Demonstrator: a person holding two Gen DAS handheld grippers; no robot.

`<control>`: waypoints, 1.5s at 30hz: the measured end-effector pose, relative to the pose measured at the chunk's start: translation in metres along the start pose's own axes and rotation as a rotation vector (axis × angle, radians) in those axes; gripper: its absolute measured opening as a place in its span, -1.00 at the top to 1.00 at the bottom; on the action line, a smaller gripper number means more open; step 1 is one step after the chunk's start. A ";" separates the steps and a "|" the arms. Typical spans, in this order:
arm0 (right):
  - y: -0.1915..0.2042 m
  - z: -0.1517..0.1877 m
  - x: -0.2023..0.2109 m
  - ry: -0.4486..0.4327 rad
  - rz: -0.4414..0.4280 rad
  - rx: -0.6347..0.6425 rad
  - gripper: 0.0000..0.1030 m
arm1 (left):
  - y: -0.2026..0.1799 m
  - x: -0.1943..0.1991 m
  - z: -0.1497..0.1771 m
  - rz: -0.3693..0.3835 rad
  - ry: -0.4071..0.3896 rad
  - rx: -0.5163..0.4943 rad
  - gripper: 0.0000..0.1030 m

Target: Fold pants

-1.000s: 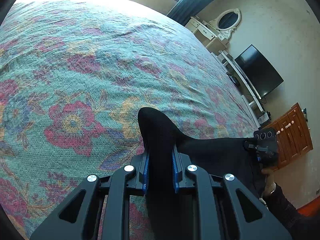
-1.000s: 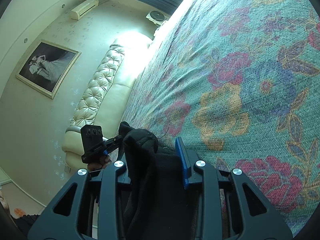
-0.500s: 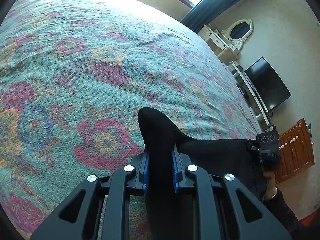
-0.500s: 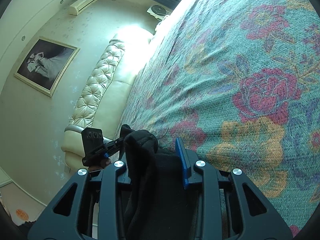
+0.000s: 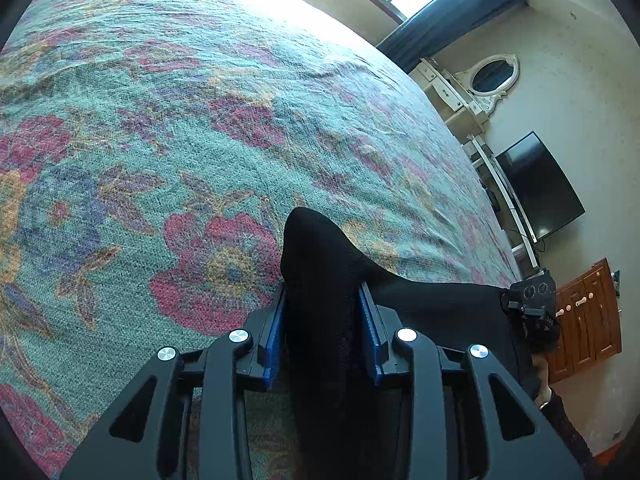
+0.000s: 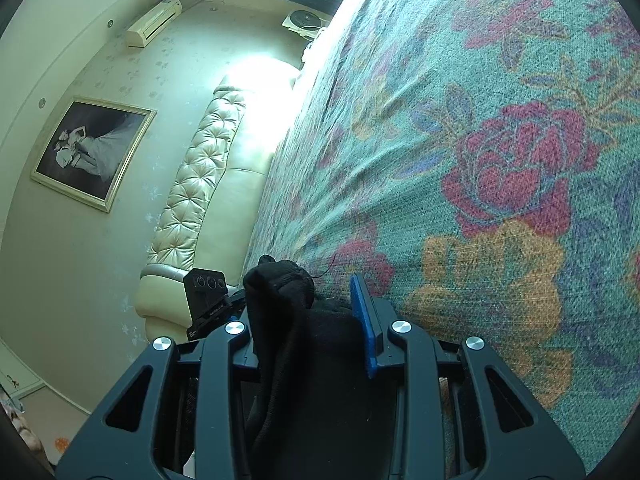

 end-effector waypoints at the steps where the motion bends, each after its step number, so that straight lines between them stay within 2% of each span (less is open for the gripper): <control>1: 0.000 0.000 0.001 0.001 -0.007 -0.007 0.27 | 0.000 0.001 0.001 0.012 -0.004 0.008 0.21; 3: -0.001 0.000 0.005 -0.003 -0.021 -0.027 0.14 | 0.001 0.005 0.003 0.029 -0.013 0.021 0.08; 5: 0.002 0.000 0.012 -0.016 -0.031 -0.038 -0.07 | -0.002 0.010 0.006 0.032 -0.015 0.020 -0.11; 7: 0.005 0.002 0.023 -0.040 -0.046 -0.045 -0.37 | -0.005 0.016 0.013 0.040 -0.006 0.003 -0.21; 9: 0.006 0.008 0.037 -0.054 -0.033 -0.044 -0.46 | -0.009 0.022 0.023 0.057 0.013 -0.003 -0.30; 12: 0.006 0.021 0.059 -0.070 0.000 -0.041 -0.49 | -0.014 0.034 0.042 0.091 0.037 0.002 -0.34; 19: 0.010 0.074 0.098 -0.108 0.043 -0.058 -0.50 | -0.019 0.059 0.095 0.112 0.040 0.051 -0.39; 23: 0.022 0.107 0.091 -0.051 0.065 -0.031 -0.51 | -0.024 0.069 0.119 0.124 0.032 0.065 -0.44; 25: 0.030 0.118 0.083 -0.033 0.077 -0.012 -0.63 | -0.025 0.071 0.126 0.129 0.023 0.067 -0.46; 27: 0.034 0.124 0.078 -0.030 0.081 -0.011 -0.66 | -0.027 0.071 0.130 0.130 0.016 0.078 -0.48; 30: 0.040 0.130 0.071 -0.016 0.122 -0.003 -0.61 | -0.031 0.070 0.132 0.134 0.022 0.099 -0.49; 32: 0.037 0.133 0.071 -0.019 0.140 -0.027 -0.37 | -0.035 0.068 0.132 0.109 0.017 0.086 -0.49; 34: 0.029 0.131 0.074 -0.028 0.154 -0.060 -0.02 | -0.037 0.067 0.132 0.101 0.009 0.083 -0.49; 36: 0.024 0.132 0.078 -0.030 0.136 -0.078 0.08 | -0.038 0.067 0.133 0.101 0.004 0.096 -0.49; 39: 0.024 0.134 0.078 -0.031 0.141 -0.081 0.12 | -0.039 0.069 0.136 0.067 -0.003 0.070 -0.43; 45: 0.020 0.132 0.079 -0.031 0.119 -0.101 0.19 | -0.042 0.069 0.136 0.024 -0.013 0.046 -0.15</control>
Point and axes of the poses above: each gripper's, at about its wrist camera, not at the fingertips, and x roughly against the way its jaws point, y to its left, z to its underside, the point moved 2 cm from there along -x, roughly the way its jaws point, and after that the axes turned 1 degree about -z, right-handed, at the moved point
